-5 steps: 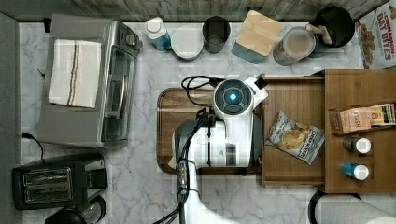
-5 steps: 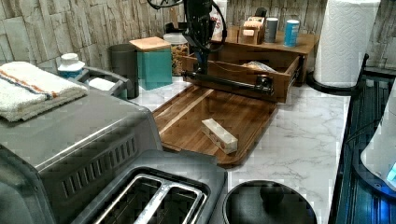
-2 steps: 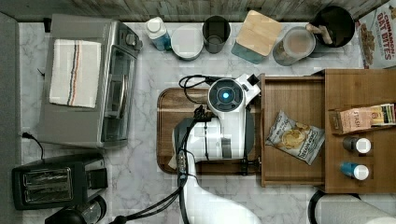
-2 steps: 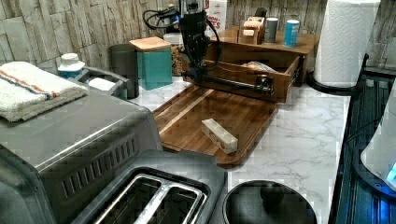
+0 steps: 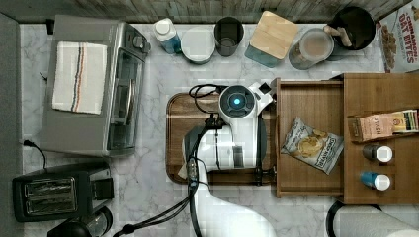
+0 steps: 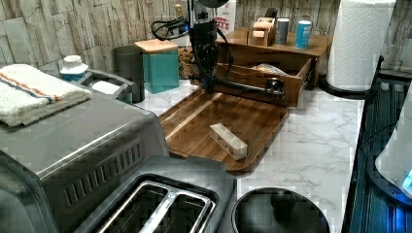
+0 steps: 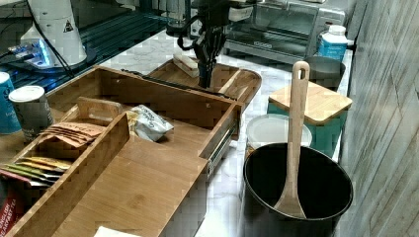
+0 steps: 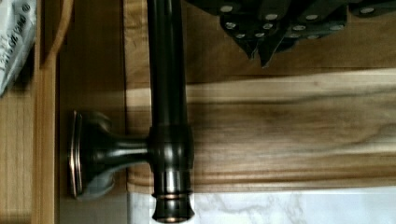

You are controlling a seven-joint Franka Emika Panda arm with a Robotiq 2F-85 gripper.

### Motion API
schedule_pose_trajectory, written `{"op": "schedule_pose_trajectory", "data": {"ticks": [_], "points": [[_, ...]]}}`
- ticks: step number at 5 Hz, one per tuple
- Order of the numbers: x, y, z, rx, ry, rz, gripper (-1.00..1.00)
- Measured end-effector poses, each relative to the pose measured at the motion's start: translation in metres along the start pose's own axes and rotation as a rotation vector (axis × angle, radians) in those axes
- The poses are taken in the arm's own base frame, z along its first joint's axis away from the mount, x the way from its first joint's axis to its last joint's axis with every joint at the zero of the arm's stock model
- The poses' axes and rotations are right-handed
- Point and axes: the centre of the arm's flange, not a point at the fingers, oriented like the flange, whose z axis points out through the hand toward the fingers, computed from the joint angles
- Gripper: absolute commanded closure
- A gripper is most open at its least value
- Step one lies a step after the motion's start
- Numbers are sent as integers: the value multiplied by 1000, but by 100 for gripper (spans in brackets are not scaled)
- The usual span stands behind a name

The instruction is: Close the drawer.

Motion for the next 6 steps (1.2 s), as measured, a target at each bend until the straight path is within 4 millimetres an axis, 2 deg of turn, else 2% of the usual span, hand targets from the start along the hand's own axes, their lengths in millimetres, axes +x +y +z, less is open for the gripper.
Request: {"op": "schedule_pose_trajectory", "data": {"ticks": [2,4,5,6], "points": [[-4,8,20,16,-19,-36,100],[-26,25,39,17,-63,-9,100],[-30,33,42,13,-71,-63,100],[-27,44,43,33,-44,-231,100]]}}
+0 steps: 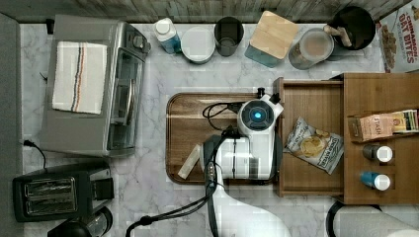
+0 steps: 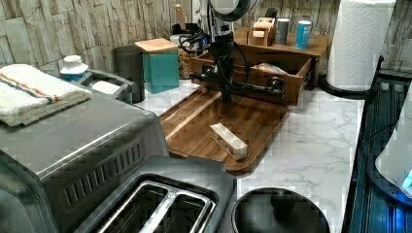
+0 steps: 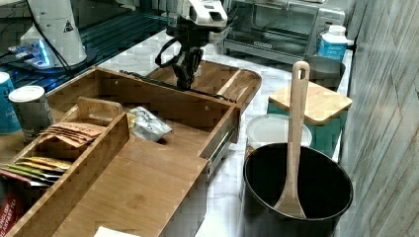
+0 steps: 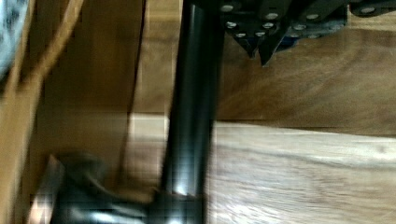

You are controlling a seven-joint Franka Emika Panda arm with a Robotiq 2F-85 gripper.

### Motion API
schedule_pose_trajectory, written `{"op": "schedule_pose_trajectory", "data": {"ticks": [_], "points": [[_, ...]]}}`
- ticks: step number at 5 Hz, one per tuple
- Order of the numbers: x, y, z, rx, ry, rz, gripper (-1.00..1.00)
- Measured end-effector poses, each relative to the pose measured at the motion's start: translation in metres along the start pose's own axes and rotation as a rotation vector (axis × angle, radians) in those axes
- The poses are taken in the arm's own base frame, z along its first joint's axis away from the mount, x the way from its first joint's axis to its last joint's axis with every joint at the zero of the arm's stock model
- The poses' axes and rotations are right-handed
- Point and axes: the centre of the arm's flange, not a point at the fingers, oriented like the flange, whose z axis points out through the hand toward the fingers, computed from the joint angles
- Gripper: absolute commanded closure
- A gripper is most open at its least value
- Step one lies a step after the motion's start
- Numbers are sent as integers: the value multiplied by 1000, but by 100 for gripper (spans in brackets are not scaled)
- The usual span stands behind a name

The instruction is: Close the drawer.

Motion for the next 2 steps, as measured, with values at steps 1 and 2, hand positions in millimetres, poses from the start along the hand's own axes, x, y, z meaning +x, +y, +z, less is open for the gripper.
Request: {"op": "schedule_pose_trajectory", "data": {"ticks": [1,2], "points": [[-3,17,1,1,-1,-110,100],[-10,41,1,1,1,-79,100]]}}
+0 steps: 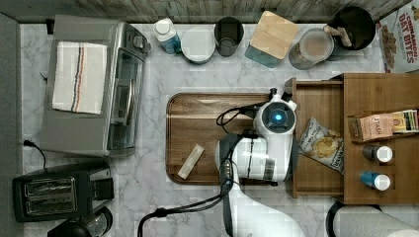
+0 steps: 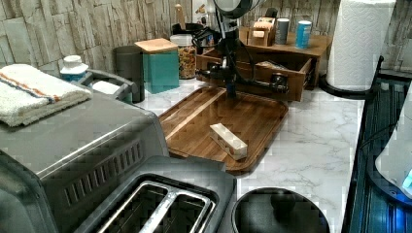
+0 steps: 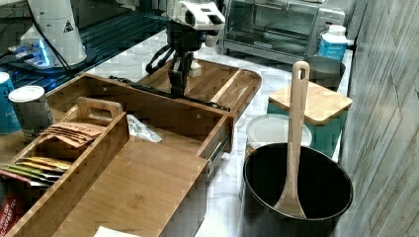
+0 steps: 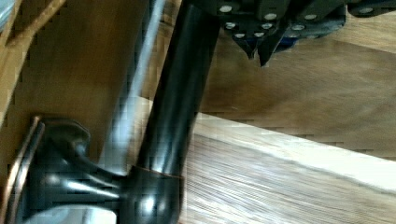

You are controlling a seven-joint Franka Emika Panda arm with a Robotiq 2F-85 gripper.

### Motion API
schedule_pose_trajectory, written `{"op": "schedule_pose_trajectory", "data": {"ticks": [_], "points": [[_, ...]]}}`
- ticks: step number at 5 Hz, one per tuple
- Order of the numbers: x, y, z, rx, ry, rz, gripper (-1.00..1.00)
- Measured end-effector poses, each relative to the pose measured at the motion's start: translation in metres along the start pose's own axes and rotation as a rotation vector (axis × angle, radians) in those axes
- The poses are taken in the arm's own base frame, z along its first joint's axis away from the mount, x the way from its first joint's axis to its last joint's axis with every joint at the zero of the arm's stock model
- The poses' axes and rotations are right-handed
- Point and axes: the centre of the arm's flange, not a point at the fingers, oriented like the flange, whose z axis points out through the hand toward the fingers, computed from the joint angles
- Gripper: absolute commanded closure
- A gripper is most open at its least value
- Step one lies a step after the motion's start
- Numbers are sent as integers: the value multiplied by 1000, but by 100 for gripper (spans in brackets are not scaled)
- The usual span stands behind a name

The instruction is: Close the drawer.

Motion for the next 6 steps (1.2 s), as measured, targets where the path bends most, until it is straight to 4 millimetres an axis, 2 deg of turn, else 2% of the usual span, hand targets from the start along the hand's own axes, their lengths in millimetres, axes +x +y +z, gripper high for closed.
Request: {"op": "schedule_pose_trajectory", "data": {"ticks": [2,3,4,5,6], "points": [[-21,68,-10,50,63,77,100],[-34,114,-10,47,73,98,100],[-45,168,0,67,103,139,100],[-44,181,1,114,99,164,100],[-41,179,2,109,88,145,100]]}}
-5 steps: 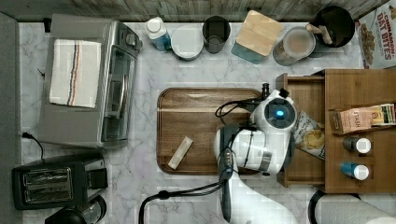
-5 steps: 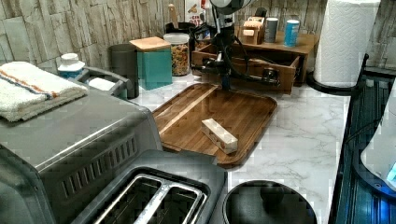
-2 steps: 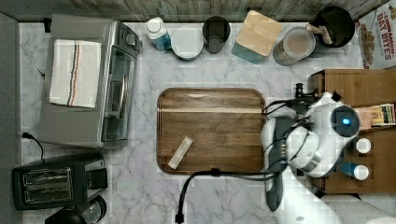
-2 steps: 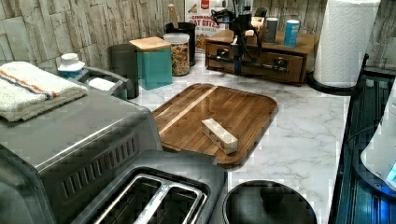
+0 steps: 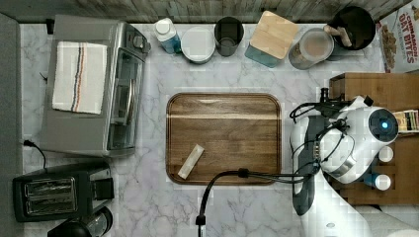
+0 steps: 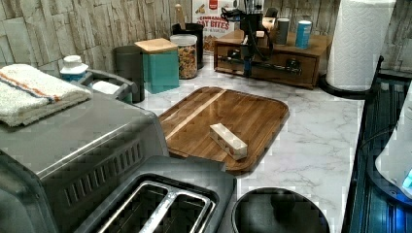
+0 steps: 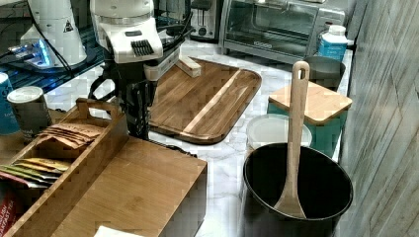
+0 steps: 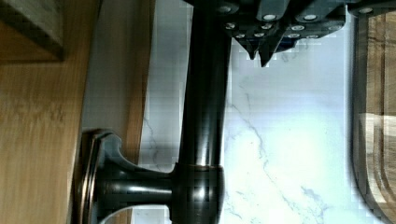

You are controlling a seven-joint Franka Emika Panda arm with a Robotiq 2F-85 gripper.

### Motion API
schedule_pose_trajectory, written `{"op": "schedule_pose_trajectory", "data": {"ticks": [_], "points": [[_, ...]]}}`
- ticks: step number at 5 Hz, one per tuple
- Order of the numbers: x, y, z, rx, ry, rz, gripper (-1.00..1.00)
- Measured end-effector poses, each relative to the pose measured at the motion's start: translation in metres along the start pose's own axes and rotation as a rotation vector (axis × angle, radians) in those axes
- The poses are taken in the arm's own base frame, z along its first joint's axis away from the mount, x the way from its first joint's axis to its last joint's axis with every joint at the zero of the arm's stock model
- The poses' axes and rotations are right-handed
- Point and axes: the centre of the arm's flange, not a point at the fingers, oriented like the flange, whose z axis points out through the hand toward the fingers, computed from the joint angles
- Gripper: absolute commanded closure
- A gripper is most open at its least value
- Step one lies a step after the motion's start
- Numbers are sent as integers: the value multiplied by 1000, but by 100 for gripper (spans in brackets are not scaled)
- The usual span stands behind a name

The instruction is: Close the drawer.

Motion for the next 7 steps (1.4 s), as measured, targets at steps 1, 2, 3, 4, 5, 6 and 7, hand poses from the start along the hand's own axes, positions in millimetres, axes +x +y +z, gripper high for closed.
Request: {"op": "schedule_pose_trajectory", "data": {"ticks": [1,2,3,4,5,6,7], "points": [[3,0,0,-2,-3,-7,100],[5,-2,1,-8,-18,-25,100],[6,-2,1,-12,-16,-30,100],[6,-2,2,-12,-16,-29,100],[7,-3,1,-14,-18,-31,100],[8,-4,2,-20,-24,-43,100],[8,-4,2,-22,-21,-44,100]]}}
